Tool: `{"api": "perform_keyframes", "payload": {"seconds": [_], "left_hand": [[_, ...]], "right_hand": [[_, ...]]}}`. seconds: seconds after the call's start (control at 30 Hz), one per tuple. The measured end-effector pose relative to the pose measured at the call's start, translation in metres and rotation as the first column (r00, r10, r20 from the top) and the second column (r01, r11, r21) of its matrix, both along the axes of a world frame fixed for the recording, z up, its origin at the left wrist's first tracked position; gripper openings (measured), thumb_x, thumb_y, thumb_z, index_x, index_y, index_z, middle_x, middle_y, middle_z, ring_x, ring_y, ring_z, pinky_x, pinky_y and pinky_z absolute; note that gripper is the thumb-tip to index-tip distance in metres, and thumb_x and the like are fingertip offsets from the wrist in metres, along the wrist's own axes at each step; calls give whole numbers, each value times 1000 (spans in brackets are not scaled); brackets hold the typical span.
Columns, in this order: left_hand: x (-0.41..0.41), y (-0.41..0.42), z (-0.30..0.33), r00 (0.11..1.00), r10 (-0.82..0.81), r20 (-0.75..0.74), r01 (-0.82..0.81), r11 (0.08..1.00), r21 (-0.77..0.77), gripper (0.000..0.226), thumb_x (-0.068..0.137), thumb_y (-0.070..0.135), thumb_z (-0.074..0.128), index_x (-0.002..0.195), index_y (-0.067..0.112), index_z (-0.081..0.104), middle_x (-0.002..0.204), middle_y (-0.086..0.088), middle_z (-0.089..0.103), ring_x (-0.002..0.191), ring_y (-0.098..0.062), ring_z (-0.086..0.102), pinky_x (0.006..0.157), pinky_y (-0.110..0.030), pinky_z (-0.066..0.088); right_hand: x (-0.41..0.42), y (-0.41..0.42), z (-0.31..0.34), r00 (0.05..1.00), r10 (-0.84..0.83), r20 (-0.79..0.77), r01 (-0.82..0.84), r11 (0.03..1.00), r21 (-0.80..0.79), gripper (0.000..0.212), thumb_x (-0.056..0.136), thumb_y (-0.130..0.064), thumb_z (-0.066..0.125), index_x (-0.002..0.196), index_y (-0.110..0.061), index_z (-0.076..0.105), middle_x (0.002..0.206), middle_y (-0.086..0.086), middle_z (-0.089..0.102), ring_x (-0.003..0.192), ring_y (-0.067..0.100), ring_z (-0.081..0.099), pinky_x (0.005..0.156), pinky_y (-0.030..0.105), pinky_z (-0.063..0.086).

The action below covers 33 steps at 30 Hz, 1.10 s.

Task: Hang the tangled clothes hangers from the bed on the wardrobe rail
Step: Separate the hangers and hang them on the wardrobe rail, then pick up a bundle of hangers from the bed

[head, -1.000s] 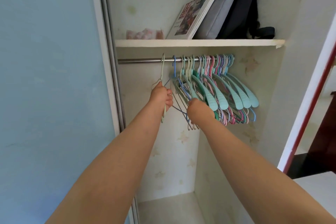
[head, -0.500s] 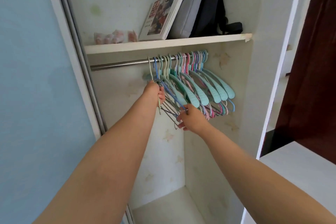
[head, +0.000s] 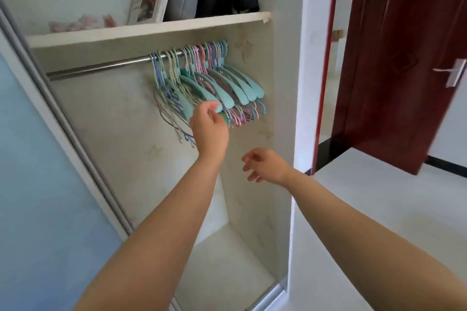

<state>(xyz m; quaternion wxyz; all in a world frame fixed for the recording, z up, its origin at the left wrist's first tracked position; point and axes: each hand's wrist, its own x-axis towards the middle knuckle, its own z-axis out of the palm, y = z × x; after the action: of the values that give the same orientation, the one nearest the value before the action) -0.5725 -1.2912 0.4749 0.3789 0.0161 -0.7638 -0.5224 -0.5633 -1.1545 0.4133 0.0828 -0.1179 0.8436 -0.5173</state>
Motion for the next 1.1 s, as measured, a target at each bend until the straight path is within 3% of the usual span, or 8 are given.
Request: {"api": "perform_keyframes", "payload": {"seconds": [0.07, 0.17, 0.4, 0.57, 0.7, 0.9, 1.03, 1.1], "left_hand": [[18, 47, -33, 973, -195, 124, 201, 979, -37, 24, 93, 3, 44, 97, 24, 56, 100, 4, 64, 96, -16, 59, 82, -26, 45], [46, 123, -79, 857, -367, 362, 398, 917, -11, 22, 92, 5, 45, 93, 22, 58, 92, 5, 66, 90, -16, 62, 78, -26, 45], [126, 335, -157, 554, -603, 574, 656, 741, 145, 22, 97, 11, 41, 94, 22, 60, 94, 3, 66, 88, -13, 60, 77, -25, 48], [206, 492, -203, 300, -728, 616, 777, 562, 285, 27, 93, 4, 40, 90, 20, 61, 86, 4, 65, 77, -10, 59, 65, -20, 45], [255, 591, -228, 136, -753, 644, 832, 440, 338, 27, 91, 1, 40, 91, 16, 62, 85, 3, 64, 75, -9, 58, 64, -19, 45], [306, 727, -261, -67, -756, 651, 896, 242, 373, 34, 90, -4, 40, 77, 22, 59, 76, 4, 62, 66, -10, 54, 58, -20, 43], [320, 819, -271, -177, -736, 654, 929, 95, 358, 36, 89, -5, 40, 75, 22, 59, 73, 4, 61, 61, -8, 53, 53, -17, 41], [325, 861, -274, -215, -714, 667, 939, 37, 343, 35, 89, -5, 41, 75, 21, 59, 72, 3, 61, 60, -8, 53, 53, -16, 41]], "right_hand": [[23, 44, -9, 999, -40, 26, 40, 999, 8, 17, 99, -17, 43, 108, -12, 57, 96, 5, 67, 74, 24, 67, 66, 30, 54], [63, 126, -29, 986, -146, 77, 146, 989, 8, 20, 98, -23, 48, 107, -12, 61, 96, 5, 70, 73, 20, 70, 68, 30, 57], [186, 346, -83, 842, -486, 233, 498, 867, 8, 19, 98, -24, 48, 106, -12, 61, 97, 5, 70, 80, 22, 71, 69, 31, 58], [299, 484, -120, 587, -742, 324, 791, 611, -34, 20, 97, -21, 49, 106, -9, 62, 95, 7, 70, 71, 19, 68, 68, 32, 56], [374, 561, -147, 377, -842, 386, 919, 392, -42, 19, 97, -21, 50, 105, -9, 63, 92, 5, 70, 70, 19, 68, 69, 33, 57], [449, 653, -182, 96, -881, 464, 995, 79, -55, 12, 97, -20, 51, 99, -11, 59, 82, 1, 68, 56, 11, 64, 58, 27, 53], [473, 715, -194, -62, -881, 469, 992, -104, -64, 22, 98, -19, 51, 108, -2, 61, 87, 6, 68, 64, 18, 64, 67, 35, 57], [483, 742, -196, -129, -862, 490, 978, -192, -80, 24, 98, -19, 52, 109, 0, 61, 89, 9, 68, 65, 20, 64, 65, 32, 58]]}}
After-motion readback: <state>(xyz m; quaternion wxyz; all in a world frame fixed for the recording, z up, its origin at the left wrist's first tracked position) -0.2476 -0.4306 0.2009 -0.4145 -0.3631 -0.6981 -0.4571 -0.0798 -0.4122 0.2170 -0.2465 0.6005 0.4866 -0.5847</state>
